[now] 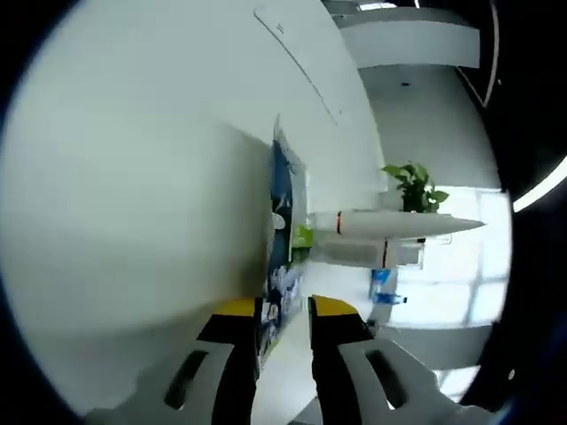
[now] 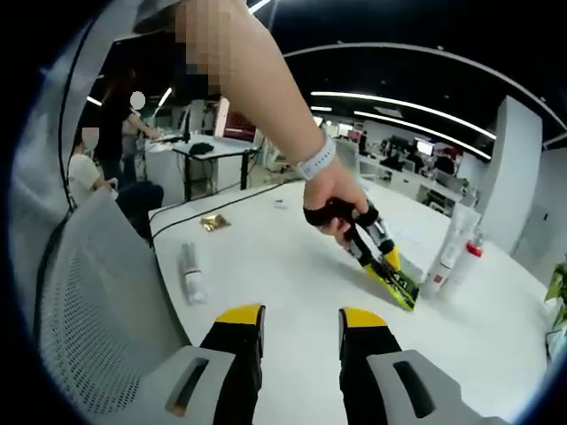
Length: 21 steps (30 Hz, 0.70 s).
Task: Arrange the skincare products in the storage area until every visible bottle or jar stands upright without overlapping.
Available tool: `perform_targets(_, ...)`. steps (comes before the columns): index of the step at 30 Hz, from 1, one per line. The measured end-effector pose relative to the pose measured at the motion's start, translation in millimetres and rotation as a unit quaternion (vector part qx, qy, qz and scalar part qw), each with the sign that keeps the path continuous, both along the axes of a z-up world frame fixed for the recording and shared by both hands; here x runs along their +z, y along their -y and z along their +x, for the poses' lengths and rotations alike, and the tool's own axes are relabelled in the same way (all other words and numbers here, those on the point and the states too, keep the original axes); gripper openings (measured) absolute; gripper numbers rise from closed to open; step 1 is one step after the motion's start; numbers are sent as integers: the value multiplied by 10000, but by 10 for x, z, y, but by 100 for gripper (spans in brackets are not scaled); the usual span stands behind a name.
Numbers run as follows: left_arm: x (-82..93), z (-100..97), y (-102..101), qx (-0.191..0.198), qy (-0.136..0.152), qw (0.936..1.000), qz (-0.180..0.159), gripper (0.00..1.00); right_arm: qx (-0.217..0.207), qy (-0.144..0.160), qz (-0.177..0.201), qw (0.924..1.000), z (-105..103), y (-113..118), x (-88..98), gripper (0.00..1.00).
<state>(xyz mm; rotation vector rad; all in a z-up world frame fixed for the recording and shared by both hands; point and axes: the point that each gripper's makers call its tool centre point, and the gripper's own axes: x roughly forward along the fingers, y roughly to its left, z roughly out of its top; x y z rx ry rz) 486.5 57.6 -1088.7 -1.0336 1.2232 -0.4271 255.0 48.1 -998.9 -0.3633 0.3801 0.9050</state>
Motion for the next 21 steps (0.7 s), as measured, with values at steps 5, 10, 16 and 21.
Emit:
perform_targets(5,-24,-61,-95,-67,-21,9998,162,15,28,18,-22,10000,-9,-5,-2,31)
perform_targets(10,-1,-46,-210,-37,121,9994,320,15,43,-4,-23,10000,-19,-14,-4,32)
perform_targets(16,35,-44,-325,88,149,9992,370,15,42,4,-35,10000,-17,-13,-2,32)
perform_targets(21,110,-140,-454,17,363,9983,466,17,65,-1,-91,9999,-20,-19,-22,32)
